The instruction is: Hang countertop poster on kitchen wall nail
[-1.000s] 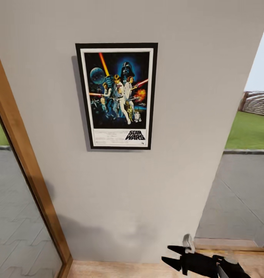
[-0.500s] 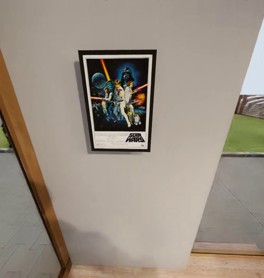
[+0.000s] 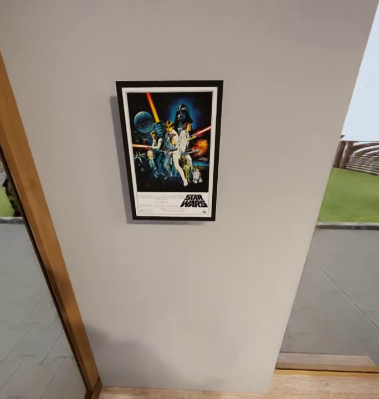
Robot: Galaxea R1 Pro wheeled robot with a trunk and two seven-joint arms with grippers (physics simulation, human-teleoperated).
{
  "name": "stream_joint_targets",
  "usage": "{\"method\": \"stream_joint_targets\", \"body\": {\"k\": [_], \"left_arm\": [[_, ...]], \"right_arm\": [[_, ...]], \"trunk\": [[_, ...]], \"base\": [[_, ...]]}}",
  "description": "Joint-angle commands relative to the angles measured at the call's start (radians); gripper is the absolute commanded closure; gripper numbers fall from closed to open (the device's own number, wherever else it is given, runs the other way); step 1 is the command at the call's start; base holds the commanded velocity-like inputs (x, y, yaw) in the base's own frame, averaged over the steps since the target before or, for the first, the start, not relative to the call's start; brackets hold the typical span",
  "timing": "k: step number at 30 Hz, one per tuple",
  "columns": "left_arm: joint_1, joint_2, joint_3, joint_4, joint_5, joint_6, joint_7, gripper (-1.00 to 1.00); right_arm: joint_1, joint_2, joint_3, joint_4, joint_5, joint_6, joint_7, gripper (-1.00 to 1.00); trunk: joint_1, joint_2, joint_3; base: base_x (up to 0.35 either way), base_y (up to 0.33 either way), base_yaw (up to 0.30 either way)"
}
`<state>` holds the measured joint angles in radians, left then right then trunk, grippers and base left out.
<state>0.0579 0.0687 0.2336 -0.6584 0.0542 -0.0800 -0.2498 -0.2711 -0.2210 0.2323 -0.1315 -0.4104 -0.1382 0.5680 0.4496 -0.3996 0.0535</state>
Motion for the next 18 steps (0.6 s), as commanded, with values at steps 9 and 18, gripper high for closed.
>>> {"method": "stream_joint_targets", "body": {"k": [9, 18], "left_arm": [[0.000, 0.000, 0.002, 0.000, 0.006, 0.000, -0.007, -1.00], [0.000, 0.000, 0.002, 0.000, 0.006, 0.000, -0.007, -1.00]], "right_arm": [[0.000, 0.001, 0.008, 0.003, -0.008, -0.004, -0.008, -1.00], [0.000, 0.001, 0.007, 0.006, -0.010, -0.004, -0.008, -1.00]], "trunk": [[0.000, 0.000, 0.015], [0.000, 0.000, 0.030]], "base": [[0.000, 0.000, 0.000], [0.000, 0.000, 0.000]]}}
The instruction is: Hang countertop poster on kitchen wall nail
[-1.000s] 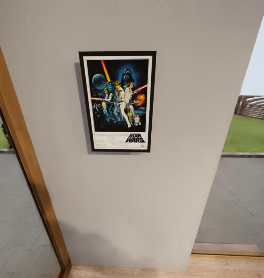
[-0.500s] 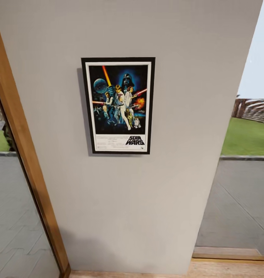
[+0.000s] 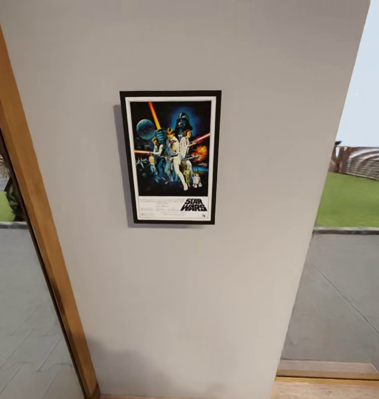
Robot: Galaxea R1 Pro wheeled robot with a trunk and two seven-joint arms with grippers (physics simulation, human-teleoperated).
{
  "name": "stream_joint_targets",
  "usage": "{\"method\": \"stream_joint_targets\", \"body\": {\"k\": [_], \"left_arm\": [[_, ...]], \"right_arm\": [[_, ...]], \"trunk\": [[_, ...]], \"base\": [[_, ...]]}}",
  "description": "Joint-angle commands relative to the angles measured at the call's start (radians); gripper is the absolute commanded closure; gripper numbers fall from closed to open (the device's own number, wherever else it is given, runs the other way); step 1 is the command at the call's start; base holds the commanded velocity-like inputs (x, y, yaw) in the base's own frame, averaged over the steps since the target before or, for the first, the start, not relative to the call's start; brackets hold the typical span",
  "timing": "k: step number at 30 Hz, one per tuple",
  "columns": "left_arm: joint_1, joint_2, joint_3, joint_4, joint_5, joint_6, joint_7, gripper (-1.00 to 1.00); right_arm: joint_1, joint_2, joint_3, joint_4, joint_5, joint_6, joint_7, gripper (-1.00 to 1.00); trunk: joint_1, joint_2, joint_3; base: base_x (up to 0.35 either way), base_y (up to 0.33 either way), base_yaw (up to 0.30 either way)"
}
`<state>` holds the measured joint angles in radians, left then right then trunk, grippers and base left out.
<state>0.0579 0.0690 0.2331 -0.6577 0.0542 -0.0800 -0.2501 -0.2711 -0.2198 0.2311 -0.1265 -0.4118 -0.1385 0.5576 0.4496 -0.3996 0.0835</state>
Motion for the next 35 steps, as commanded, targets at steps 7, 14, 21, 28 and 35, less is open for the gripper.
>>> {"method": "stream_joint_targets", "body": {"k": [7, 14, 21, 28, 35], "left_arm": [[0.000, 0.000, 0.002, 0.000, 0.006, 0.000, -0.007, -1.00], [0.000, -0.001, 0.003, 0.000, 0.006, 0.000, -0.006, -1.00], [0.000, -0.001, 0.003, -0.001, 0.006, 0.000, -0.007, -1.00], [0.000, 0.000, 0.002, -0.002, 0.006, 0.000, -0.007, -1.00], [0.000, 0.000, 0.002, -0.002, 0.006, 0.000, -0.007, -1.00]], "right_arm": [[0.000, 0.000, 0.008, 0.002, -0.009, -0.004, 0.001, -1.00], [0.000, 0.000, 0.010, 0.005, -0.009, -0.005, -0.134, -1.00], [0.000, 0.000, 0.010, 0.141, -0.006, -0.003, -0.195, -1.00], [0.000, 0.001, 0.010, 0.174, -0.009, -0.005, -0.206, -1.00], [0.000, 0.008, 0.010, 0.180, -0.008, -0.005, -0.208, -1.00]], "trunk": [[0.000, 0.000, 0.012], [0.000, 0.000, 0.014], [0.000, 0.000, 0.014], [0.000, 0.000, 0.014], [0.000, 0.000, 0.014]], "base": [[0.000, 0.000, 0.000], [0.000, 0.000, 0.000], [0.000, 0.000, 0.000], [0.000, 0.000, 0.000], [0.000, 0.000, 0.000]]}}
